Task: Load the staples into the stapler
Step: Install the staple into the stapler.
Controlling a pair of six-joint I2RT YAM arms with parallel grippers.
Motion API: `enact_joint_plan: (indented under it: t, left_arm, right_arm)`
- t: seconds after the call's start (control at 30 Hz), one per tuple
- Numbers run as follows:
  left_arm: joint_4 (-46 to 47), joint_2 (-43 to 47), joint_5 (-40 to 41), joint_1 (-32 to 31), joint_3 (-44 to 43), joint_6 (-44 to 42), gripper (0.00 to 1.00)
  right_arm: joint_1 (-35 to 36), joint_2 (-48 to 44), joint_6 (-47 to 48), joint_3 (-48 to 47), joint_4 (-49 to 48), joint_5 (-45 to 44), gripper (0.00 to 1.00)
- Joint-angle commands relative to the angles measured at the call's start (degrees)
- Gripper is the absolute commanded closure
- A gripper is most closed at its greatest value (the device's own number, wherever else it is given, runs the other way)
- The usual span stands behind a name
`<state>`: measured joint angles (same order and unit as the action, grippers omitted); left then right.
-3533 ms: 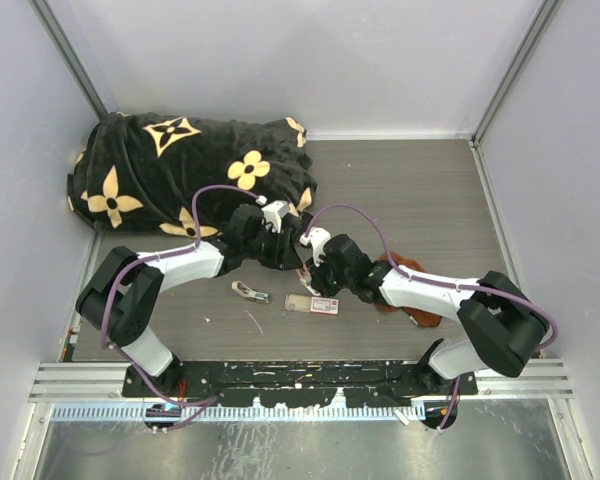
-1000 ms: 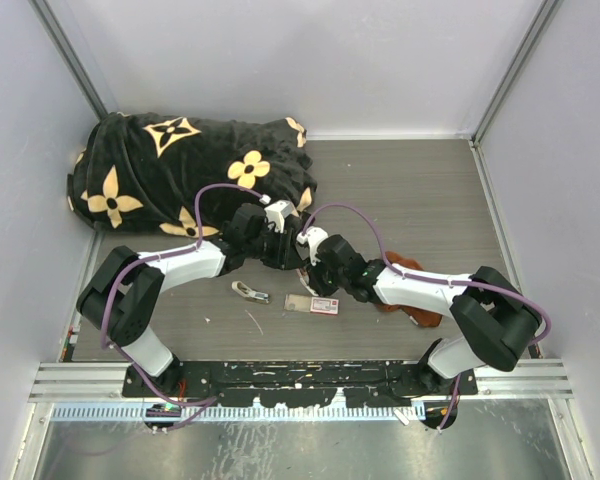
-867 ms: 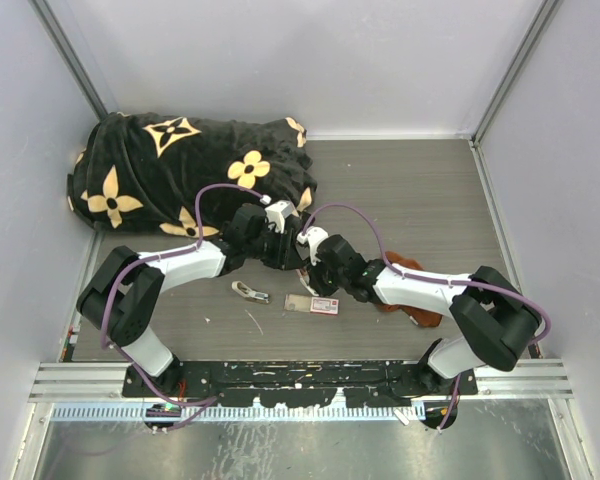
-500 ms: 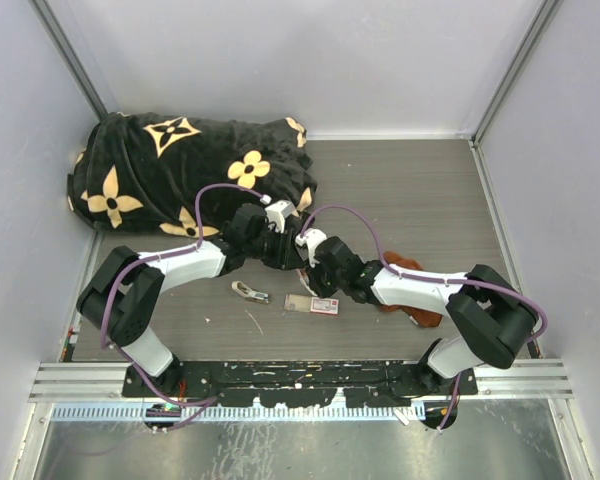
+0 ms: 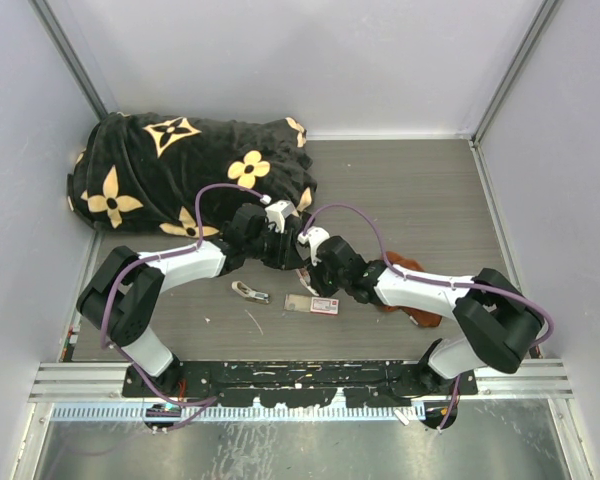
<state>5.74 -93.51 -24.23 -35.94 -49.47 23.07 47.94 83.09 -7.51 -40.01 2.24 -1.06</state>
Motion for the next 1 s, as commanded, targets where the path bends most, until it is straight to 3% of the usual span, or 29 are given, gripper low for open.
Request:
enact_joint_plan:
  t: [0.0,0.97]
  left_arm:
    - [2.0,0.79,-0.83,-0.25,-2.17,-0.83,0.65]
    - [1.98,0.8,-0.97,-0.35,-2.34,-0.73,0.65]
  right_arm:
    - [0.32,-2.5,-0.71,-1.66,-0.99,-0.96,0.89]
    - [0.66,0.76,-0.01,-0.79,-1.17,-1.93,0.89]
